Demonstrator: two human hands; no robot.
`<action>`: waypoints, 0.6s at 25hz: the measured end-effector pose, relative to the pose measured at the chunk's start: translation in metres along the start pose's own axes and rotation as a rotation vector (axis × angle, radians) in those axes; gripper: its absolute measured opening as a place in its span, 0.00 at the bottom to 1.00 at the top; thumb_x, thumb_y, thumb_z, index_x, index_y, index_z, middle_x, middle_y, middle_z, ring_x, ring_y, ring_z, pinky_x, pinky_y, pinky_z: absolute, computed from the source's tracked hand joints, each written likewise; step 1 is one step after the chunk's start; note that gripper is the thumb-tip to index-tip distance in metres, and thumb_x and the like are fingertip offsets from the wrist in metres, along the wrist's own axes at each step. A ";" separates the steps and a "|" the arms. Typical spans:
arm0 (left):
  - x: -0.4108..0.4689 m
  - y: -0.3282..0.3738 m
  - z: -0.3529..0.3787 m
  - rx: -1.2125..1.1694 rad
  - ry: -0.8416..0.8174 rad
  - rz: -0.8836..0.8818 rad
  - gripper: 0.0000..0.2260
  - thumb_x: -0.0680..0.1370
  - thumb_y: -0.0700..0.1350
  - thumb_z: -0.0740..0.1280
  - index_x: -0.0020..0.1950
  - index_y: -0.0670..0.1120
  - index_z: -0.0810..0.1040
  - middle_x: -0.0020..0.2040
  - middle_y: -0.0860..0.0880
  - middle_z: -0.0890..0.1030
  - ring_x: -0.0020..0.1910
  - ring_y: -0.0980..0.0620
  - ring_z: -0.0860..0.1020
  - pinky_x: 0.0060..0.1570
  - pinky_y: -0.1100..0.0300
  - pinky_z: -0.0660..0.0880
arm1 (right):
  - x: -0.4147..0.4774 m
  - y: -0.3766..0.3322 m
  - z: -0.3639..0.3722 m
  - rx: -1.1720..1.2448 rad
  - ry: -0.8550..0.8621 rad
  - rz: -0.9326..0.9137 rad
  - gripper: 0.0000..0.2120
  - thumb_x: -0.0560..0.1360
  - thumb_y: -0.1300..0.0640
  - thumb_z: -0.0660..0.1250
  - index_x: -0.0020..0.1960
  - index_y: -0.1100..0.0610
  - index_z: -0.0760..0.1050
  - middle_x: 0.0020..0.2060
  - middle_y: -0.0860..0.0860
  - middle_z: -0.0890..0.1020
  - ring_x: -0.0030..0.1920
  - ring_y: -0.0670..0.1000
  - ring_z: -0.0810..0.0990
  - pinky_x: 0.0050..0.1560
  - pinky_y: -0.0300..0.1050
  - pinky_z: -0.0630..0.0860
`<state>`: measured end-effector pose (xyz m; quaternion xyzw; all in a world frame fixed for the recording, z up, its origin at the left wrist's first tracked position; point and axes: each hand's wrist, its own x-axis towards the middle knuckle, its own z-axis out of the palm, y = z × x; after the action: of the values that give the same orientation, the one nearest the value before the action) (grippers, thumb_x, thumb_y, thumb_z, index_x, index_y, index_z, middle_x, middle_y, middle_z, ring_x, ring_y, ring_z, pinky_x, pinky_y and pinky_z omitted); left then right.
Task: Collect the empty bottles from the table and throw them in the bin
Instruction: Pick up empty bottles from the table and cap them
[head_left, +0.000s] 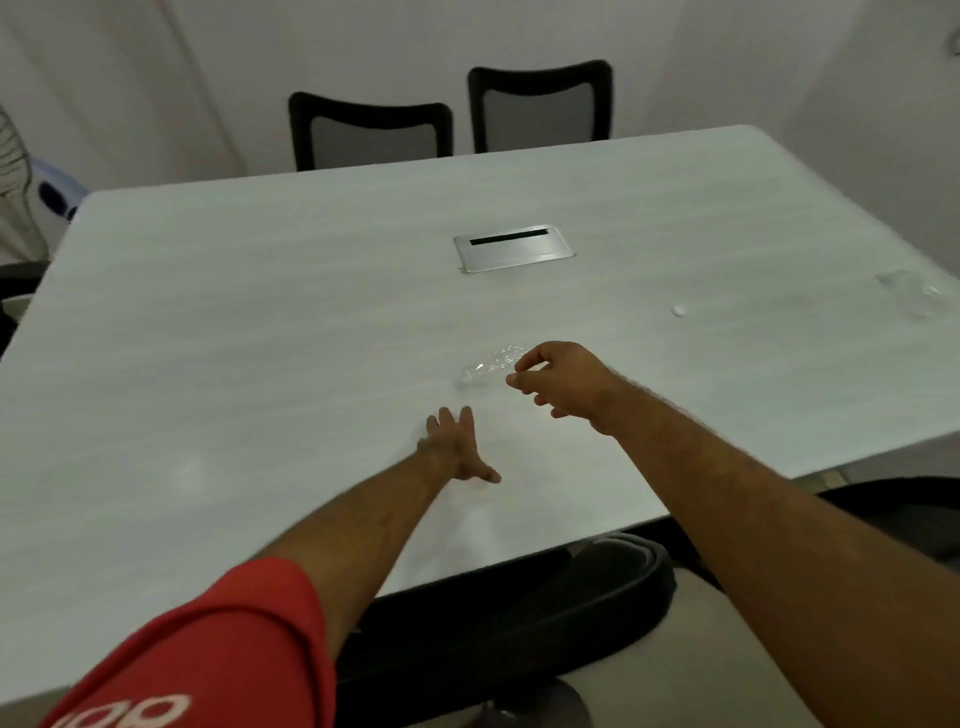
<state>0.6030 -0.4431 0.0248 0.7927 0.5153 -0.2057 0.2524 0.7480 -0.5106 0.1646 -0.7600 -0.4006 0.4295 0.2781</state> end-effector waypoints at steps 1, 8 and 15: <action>0.008 0.004 0.010 0.026 -0.036 -0.044 0.59 0.62 0.66 0.76 0.80 0.48 0.44 0.80 0.38 0.46 0.79 0.35 0.48 0.73 0.38 0.58 | 0.013 0.007 -0.002 -0.018 -0.042 0.001 0.15 0.74 0.51 0.73 0.57 0.56 0.79 0.52 0.58 0.84 0.45 0.52 0.80 0.41 0.45 0.76; 0.030 0.020 0.022 0.067 -0.085 -0.114 0.61 0.61 0.62 0.78 0.80 0.50 0.39 0.79 0.36 0.38 0.78 0.32 0.41 0.74 0.34 0.51 | 0.106 0.054 -0.001 -0.382 -0.104 -0.197 0.18 0.73 0.50 0.73 0.61 0.53 0.78 0.50 0.50 0.84 0.46 0.51 0.82 0.49 0.46 0.77; 0.042 0.032 0.021 0.049 -0.109 -0.219 0.63 0.61 0.57 0.81 0.79 0.50 0.36 0.79 0.36 0.37 0.78 0.31 0.39 0.73 0.33 0.51 | 0.187 0.068 0.029 -1.045 -0.063 -0.640 0.27 0.73 0.54 0.67 0.71 0.55 0.71 0.69 0.55 0.75 0.68 0.59 0.71 0.64 0.52 0.68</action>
<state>0.6478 -0.4365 -0.0102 0.7252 0.5792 -0.2877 0.2365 0.8058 -0.3857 0.0188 -0.6248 -0.7746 0.0937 -0.0279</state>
